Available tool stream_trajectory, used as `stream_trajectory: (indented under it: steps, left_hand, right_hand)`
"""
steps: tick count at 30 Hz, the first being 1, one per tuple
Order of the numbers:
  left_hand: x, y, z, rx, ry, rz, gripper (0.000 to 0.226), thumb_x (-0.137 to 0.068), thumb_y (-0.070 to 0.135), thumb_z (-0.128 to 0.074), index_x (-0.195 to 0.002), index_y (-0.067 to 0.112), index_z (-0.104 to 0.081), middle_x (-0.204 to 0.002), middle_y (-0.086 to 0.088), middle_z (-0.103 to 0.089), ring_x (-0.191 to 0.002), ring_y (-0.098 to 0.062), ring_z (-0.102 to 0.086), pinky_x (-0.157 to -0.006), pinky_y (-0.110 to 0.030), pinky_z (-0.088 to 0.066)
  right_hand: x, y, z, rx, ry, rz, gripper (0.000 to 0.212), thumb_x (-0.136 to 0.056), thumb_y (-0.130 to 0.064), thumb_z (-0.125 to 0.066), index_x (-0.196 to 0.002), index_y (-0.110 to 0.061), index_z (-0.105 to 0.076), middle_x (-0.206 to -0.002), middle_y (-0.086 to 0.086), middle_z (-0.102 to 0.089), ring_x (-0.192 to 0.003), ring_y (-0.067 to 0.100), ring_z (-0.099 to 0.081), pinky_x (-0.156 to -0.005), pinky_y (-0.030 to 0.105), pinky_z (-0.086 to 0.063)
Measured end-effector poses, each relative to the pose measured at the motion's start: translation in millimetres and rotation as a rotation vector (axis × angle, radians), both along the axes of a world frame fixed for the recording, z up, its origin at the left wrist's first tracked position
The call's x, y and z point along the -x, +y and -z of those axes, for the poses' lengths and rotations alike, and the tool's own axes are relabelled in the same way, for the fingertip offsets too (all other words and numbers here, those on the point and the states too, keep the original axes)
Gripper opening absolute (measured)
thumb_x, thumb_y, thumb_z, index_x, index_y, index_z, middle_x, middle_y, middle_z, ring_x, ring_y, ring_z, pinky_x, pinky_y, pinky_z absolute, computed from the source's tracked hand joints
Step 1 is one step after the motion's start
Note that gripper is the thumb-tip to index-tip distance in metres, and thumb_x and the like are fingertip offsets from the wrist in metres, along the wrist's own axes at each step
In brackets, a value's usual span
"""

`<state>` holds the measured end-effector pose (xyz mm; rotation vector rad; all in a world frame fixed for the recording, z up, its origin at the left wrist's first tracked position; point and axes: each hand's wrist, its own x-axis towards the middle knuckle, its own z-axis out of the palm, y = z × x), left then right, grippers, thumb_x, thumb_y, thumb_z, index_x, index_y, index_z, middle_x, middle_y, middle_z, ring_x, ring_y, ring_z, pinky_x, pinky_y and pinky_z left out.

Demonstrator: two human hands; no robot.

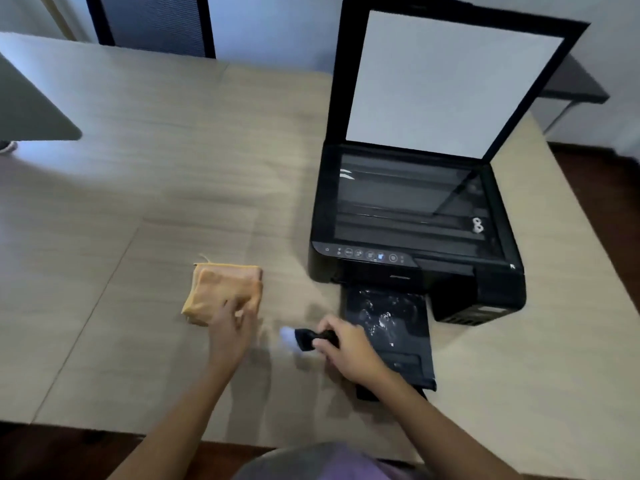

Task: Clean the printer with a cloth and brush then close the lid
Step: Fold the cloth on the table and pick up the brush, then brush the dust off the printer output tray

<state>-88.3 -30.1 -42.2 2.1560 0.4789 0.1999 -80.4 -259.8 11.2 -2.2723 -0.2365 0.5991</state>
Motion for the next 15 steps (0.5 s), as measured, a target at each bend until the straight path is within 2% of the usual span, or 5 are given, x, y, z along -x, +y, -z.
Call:
stream_trajectory:
  steps: [5, 8, 10, 12, 15]
  left_hand:
    - [29.3, -112.8, 8.4, 0.735, 0.655, 0.288, 0.028, -0.097, 0.043, -0.04, -0.089, 0.025, -0.06, -0.074, 0.009, -0.06, -0.066, -0.008, -0.057, -0.06, -0.019, -0.046]
    - [34.3, -142.7, 13.2, 0.764, 0.699, 0.323, 0.026, -0.099, 0.035, -0.042, -0.094, 0.019, -0.062, -0.082, 0.003, -0.066, -0.072, -0.01, -0.06, -0.069, -0.025, -0.049]
    - [35.1, -155.2, 9.0, 0.769, 0.684, 0.282, 0.02, -0.1, 0.022, -0.043, -0.088, 0.017, -0.057, -0.081, -0.002, -0.061, -0.072, -0.011, -0.057, -0.069, -0.026, -0.047]
    - [35.8, -162.2, 5.4, 0.75, 0.681, 0.202, 0.019, -0.1, 0.017, -0.043, -0.083, 0.019, -0.053, -0.078, 0.0, -0.056, -0.07, -0.011, -0.054, -0.065, -0.024, -0.047]
    - [37.0, -163.5, 6.6, 0.679, 0.694, 0.209, 0.016, -0.099, 0.021, -0.044, -0.085, 0.019, -0.052, -0.074, 0.001, -0.053, -0.06, -0.007, -0.052, -0.053, -0.016, -0.045]
  right_hand:
    - [3.8, -115.1, -25.9, -0.021, -0.006, 0.484, 0.016, -0.086, -0.021, -0.064, -0.07, -0.02, -0.065, -0.052, -0.001, -0.064, -0.044, 0.003, -0.053, -0.053, 0.023, -0.042]
    - [22.8, -103.6, -18.2, 0.036, 0.122, 0.258, 0.018, -0.083, -0.021, -0.066, -0.065, -0.019, -0.063, -0.052, -0.002, -0.063, -0.047, 0.007, -0.056, -0.054, 0.024, -0.047]
    - [34.6, -104.1, -4.1, 0.171, 0.13, 0.138, 0.021, -0.082, -0.025, -0.064, -0.063, -0.027, -0.055, -0.064, -0.002, -0.065, -0.064, 0.014, -0.063, -0.059, 0.024, -0.044]
    - [31.3, -132.0, -5.3, 0.399, 0.103, 0.11, 0.017, -0.079, -0.023, -0.059, -0.065, -0.023, -0.049, -0.077, 0.007, -0.065, -0.078, 0.027, -0.062, -0.062, 0.027, -0.037]
    - [23.5, -167.2, -26.9, 0.589, 0.018, 0.177, 0.018, -0.074, -0.019, -0.055, -0.063, -0.015, -0.041, -0.069, 0.007, -0.058, -0.07, 0.034, -0.054, -0.057, 0.029, -0.035]
